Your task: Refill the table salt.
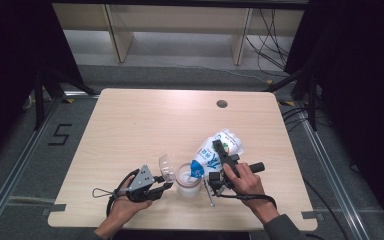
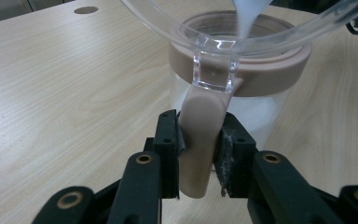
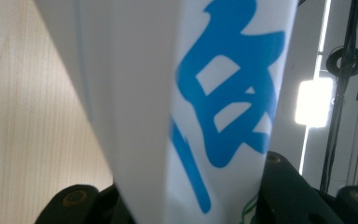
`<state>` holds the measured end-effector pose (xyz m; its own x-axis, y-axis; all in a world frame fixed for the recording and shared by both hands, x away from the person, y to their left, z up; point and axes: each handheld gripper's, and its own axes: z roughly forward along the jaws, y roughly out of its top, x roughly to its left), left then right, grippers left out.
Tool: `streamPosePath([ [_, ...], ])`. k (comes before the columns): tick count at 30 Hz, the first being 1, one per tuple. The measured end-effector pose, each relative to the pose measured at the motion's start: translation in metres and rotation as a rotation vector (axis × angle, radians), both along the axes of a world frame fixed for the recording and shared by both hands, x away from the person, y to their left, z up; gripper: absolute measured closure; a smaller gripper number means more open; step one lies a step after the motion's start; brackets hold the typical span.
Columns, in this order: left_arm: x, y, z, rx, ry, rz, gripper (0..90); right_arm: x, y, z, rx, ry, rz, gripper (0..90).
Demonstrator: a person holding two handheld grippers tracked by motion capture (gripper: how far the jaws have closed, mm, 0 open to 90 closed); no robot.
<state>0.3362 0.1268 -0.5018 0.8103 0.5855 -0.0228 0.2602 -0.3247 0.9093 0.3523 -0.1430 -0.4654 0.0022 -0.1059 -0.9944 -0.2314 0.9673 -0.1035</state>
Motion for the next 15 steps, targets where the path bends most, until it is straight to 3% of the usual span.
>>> streamPosePath([
  [4,0.0000,0.0001,0.0001,0.001,-0.001,0.000,71.7,0.0022,-0.0003,-0.0010,0.009,-0.020,0.030,74.0],
  [5,-0.0001,0.0000,0.0001,0.000,0.000,0.000,71.7,0.0033,0.0004,0.0013,-0.018,-0.035,0.049,74.0],
  [7,-0.0001,0.0001,0.0002,0.001,-0.001,0.000,71.7,0.0033,0.0007,0.0019,-0.027,-0.039,0.052,74.0],
  [11,0.0000,0.0000,0.0000,0.000,0.000,0.000,71.7,0.0033,0.0005,0.0016,-0.020,-0.038,0.050,74.1],
  [13,0.0001,0.0001,0.0000,-0.001,-0.001,-0.001,71.7,0.0022,-0.0006,-0.0026,0.026,-0.010,0.022,74.1],
  [15,0.0001,0.0000,-0.0001,-0.001,0.001,0.000,71.7,0.0026,-0.0007,-0.0023,0.023,-0.009,0.024,74.1],
])
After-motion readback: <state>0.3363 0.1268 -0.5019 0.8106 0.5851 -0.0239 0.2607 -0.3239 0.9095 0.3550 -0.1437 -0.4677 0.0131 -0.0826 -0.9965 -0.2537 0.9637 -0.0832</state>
